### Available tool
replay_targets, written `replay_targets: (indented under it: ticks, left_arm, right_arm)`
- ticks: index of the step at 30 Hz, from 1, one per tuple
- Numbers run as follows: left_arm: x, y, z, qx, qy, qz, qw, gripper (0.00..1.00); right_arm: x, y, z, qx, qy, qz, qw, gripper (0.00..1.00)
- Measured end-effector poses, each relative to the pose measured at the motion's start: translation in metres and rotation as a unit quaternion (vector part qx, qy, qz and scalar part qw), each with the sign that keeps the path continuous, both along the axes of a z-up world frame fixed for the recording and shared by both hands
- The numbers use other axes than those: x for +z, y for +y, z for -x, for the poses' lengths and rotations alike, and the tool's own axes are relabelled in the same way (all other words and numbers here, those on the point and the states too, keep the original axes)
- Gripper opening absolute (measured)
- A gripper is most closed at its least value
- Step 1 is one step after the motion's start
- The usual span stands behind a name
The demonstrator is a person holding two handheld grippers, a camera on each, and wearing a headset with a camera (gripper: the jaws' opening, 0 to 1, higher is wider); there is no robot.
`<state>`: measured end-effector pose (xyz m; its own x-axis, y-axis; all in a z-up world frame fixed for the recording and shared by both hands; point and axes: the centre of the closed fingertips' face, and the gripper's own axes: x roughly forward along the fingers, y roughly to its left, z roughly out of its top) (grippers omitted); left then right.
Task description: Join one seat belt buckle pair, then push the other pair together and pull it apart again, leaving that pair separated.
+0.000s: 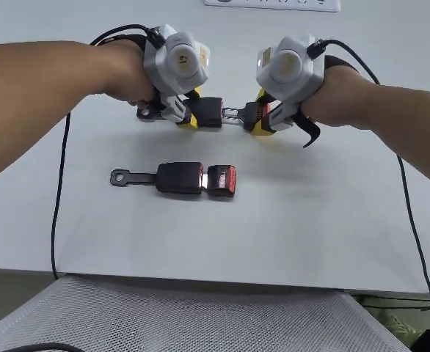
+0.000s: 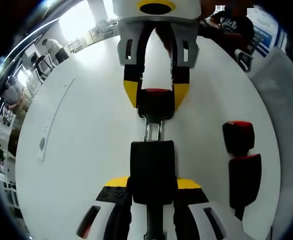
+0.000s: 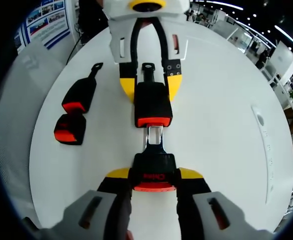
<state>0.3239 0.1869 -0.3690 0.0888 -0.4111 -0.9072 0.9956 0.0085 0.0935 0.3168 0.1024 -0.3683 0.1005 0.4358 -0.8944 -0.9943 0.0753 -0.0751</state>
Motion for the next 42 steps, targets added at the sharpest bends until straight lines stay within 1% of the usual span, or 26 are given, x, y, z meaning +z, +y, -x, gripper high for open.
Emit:
replay_targets:
  ticks: [1,2,4,6,9,13,14,15,18,20,21,22,23,24,26,27,29,32,36,38,40,42]
  left_arm:
    - [0.000,0.000,0.000,0.000,0.001,0.000,1.0000,0.32]
    - [0.000,0.000,0.000,0.001,0.001,0.000,1.0000,0.32]
    - [0.000,0.000,0.000,0.001,0.001,-0.001,1.0000,0.32]
    - [0.000,0.000,0.000,0.000,0.000,-0.001,1.0000,0.32]
    - [0.001,0.000,0.000,0.001,0.000,0.000,1.0000,0.32]
    - [0.001,0.000,0.001,-0.002,-0.002,0.001,1.0000,0.32]
    - [0.002,0.000,0.001,-0.004,-0.002,0.003,1.0000,0.32]
    - [0.002,0.000,0.001,-0.004,-0.002,0.003,1.0000,0.32]
    - [0.004,-0.001,0.004,-0.011,-0.003,0.005,0.9999,0.32]
    - [0.004,-0.001,0.005,-0.013,-0.001,0.007,0.9999,0.32]
    - [0.003,-0.001,0.003,-0.015,0.000,0.008,0.9998,0.32]
    - [0.003,0.000,0.002,-0.016,0.001,0.009,0.9998,0.32]
    - [0.003,0.000,0.002,-0.016,0.001,0.010,0.9998,0.32]
    - [0.003,0.000,0.002,-0.016,0.001,0.011,0.9998,0.32]
    - [0.003,0.000,0.002,-0.018,0.000,0.012,0.9998,0.32]
    - [0.002,0.000,0.001,-0.017,-0.001,0.011,0.9998,0.32]
    - [0.002,0.000,0.001,-0.018,-0.001,0.010,0.9998,0.31]
    - [0.003,0.000,0.002,-0.019,0.001,0.012,0.9997,0.31]
    - [0.000,0.000,-0.001,-0.022,0.000,0.008,0.9997,0.31]
    - [0.000,0.000,-0.002,-0.023,0.001,0.006,0.9997,0.31]
    - [-0.002,0.000,-0.003,-0.022,0.002,0.006,0.9997,0.31]
    - [-0.002,0.001,-0.002,-0.021,0.002,0.007,0.9997,0.31]
  right_arm:
    - [0.000,0.000,0.000,-0.001,0.001,0.003,1.0000,0.34]
    - [0.001,0.000,0.001,0.002,-0.002,0.007,1.0000,0.34]
    - [0.003,0.002,0.000,0.016,-0.020,0.013,0.9996,0.34]
    - [0.005,0.005,0.002,0.021,-0.023,0.008,0.9995,0.34]
    - [0.004,0.008,0.000,0.024,-0.022,0.000,0.9995,0.34]
    - [0.003,0.015,-0.002,0.022,-0.021,-0.017,0.9994,0.33]
    - [0.004,0.017,-0.001,0.022,-0.020,-0.022,0.9993,0.33]
    - [0.004,0.016,-0.001,0.022,-0.021,-0.019,0.9994,0.33]
    - [0.001,0.018,-0.004,0.021,-0.014,-0.028,0.9993,0.33]
    - [0.001,0.020,-0.002,0.021,-0.010,-0.030,0.9993,0.32]
    - [0.000,0.022,-0.002,0.021,-0.009,-0.032,0.9992,0.32]
    - [-0.001,0.022,-0.005,0.018,-0.008,-0.035,0.9992,0.31]
    - [-0.001,0.023,-0.005,0.012,-0.002,-0.039,0.9992,0.31]
    - [-0.001,0.024,-0.003,0.006,0.009,-0.047,0.9989,0.31]
    - [-0.002,0.028,-0.005,0.008,0.007,-0.052,0.9986,0.31]
    - [-0.003,0.032,-0.005,0.010,0.005,-0.052,0.9986,0.31]
    - [-0.003,0.034,-0.006,0.016,-0.002,-0.044,0.9989,0.31]
    - [-0.004,0.032,-0.005,0.013,0.002,-0.049,0.9987,0.31]
    - [-0.004,0.038,-0.003,0.008,0.000,-0.048,0.9988,0.31]
    - [-0.002,0.038,-0.001,0.011,-0.003,-0.045,0.9989,0.31]
    - [0.000,0.037,0.001,0.011,-0.003,-0.047,0.9988,0.31]
    - [0.002,0.037,0.003,0.011,-0.004,-0.046,0.9989,0.31]
